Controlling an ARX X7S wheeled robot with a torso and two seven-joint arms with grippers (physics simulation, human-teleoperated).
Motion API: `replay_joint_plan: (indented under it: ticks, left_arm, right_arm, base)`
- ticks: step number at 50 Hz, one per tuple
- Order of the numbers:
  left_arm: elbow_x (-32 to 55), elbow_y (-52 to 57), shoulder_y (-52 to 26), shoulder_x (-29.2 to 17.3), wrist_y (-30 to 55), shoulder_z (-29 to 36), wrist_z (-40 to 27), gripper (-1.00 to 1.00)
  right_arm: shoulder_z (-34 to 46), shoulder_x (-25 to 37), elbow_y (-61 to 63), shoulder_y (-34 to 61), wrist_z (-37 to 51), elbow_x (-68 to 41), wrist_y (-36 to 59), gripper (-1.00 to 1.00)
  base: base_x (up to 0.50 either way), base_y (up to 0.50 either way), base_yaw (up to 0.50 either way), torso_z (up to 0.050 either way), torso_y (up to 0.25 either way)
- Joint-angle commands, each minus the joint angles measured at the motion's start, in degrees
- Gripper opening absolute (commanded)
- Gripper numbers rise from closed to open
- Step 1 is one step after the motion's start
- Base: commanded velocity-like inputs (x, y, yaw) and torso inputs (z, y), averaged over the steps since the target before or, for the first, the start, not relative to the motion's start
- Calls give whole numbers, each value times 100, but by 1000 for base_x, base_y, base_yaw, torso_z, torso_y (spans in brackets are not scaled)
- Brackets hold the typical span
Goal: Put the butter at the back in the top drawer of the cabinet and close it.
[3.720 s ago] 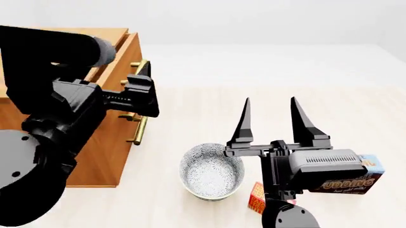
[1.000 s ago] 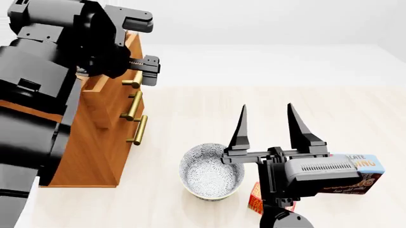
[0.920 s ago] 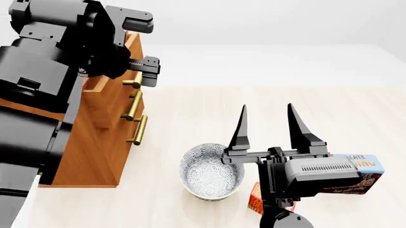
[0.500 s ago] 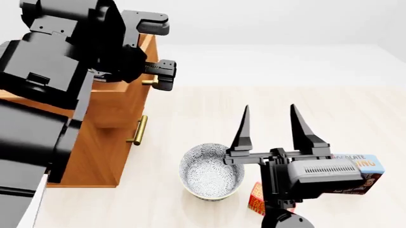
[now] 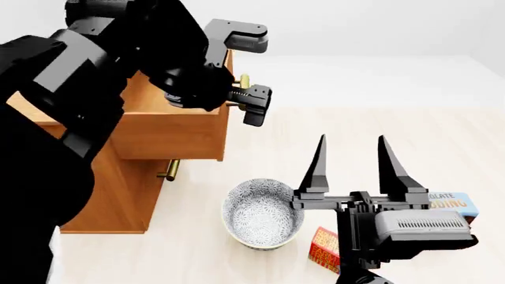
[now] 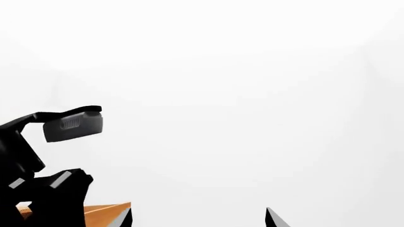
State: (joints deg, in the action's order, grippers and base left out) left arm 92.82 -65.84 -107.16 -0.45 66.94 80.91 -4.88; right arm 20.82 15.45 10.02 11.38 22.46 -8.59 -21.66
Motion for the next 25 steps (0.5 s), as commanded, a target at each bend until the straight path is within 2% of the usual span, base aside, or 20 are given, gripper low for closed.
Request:
replay_joint_plan:
  ticks: [1,10,20,25]
  left_arm:
    - [2380,607,-100,45,-341,1205,-121,100]
    - [2878,940,-198,45,-485,1212,128,100]
    - [3892,764,-419,45,-805,1242,276,100]
    - [4089,716,-537,45,-962,1263,501,100]
  right_arm:
    - [-116,150,56,-162,28,-109,-189,100]
    - [-255,341,85,-324,-28,-328,-402,100]
    - [-290,392,31,-368,-57,-423,-522,100]
    - [-287,402,42,-324,-54,-447,-473,100]
  base:
    - [0,0,0,0,0]
    - [0,0,0,0,0]
    - [-4,0,0,0,2]
    - [-5,0,0,0,6]
